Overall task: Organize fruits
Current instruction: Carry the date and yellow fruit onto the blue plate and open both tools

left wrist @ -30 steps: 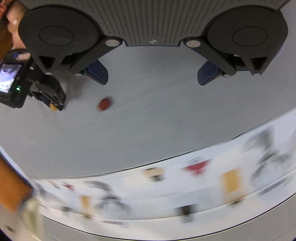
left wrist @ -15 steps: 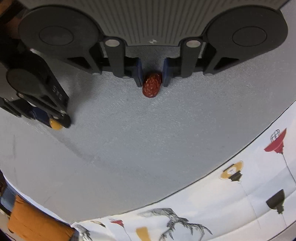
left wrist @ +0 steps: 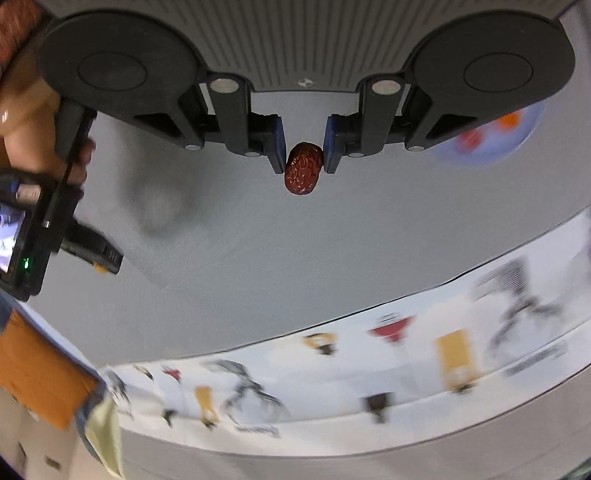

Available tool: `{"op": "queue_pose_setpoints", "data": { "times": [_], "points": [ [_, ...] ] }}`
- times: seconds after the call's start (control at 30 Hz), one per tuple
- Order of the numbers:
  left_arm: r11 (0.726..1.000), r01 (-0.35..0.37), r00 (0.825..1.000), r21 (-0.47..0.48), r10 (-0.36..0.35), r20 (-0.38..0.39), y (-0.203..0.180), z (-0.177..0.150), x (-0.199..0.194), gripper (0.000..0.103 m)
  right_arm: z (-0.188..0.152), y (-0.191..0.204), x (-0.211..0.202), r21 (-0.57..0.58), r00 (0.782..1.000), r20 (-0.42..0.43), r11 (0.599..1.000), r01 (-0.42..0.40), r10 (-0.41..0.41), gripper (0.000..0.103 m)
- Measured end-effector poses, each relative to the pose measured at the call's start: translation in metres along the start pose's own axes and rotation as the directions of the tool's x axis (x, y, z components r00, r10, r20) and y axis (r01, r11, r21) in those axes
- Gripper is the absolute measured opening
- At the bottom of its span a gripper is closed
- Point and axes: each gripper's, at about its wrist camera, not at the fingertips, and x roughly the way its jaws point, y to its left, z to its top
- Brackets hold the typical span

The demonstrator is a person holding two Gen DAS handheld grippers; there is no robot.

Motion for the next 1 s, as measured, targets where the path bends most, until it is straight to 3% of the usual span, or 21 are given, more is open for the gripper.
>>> {"op": "queue_pose_setpoints", "data": {
  "times": [0.1,0.17,0.3,0.43,0.57,0.8,1.0],
  "points": [
    [0.999,-0.025,1.000,-0.042,0.026,0.010,0.023,-0.029,-0.058,0.023,0.008,0.007,-0.058,-0.024,0.994,0.035,0.995,-0.102,0.102,0.028],
    [0.997,-0.040,0.999,-0.058,0.041,0.014,0.036,-0.049,-0.092,0.023,0.009,0.010,-0.111,-0.049,0.975,0.051,0.975,-0.215,0.217,0.028],
    [0.992,-0.071,0.997,-0.101,0.074,0.024,0.052,-0.087,-0.141,0.023,-0.004,0.015,-0.211,-0.138,0.908,0.055,0.904,-0.404,0.414,0.028],
    [0.985,-0.090,0.995,-0.148,0.097,0.038,0.063,-0.121,-0.180,0.023,-0.023,0.019,-0.286,-0.216,0.834,0.022,0.817,-0.534,0.551,0.028],
    [0.977,-0.102,0.991,-0.188,0.116,0.062,0.071,-0.148,-0.209,0.023,-0.037,0.025,-0.339,-0.271,0.777,-0.016,0.745,-0.610,0.630,0.028],
    [0.951,-0.137,0.981,-0.278,0.170,0.098,0.081,-0.185,-0.248,0.023,-0.054,0.032,-0.394,-0.372,0.699,-0.060,0.634,-0.678,0.713,0.028],
    [0.913,-0.170,0.970,-0.372,0.221,0.099,0.103,-0.200,-0.268,0.023,-0.063,0.046,-0.411,-0.422,0.651,-0.102,0.560,-0.713,0.752,0.028]
  ]
}}
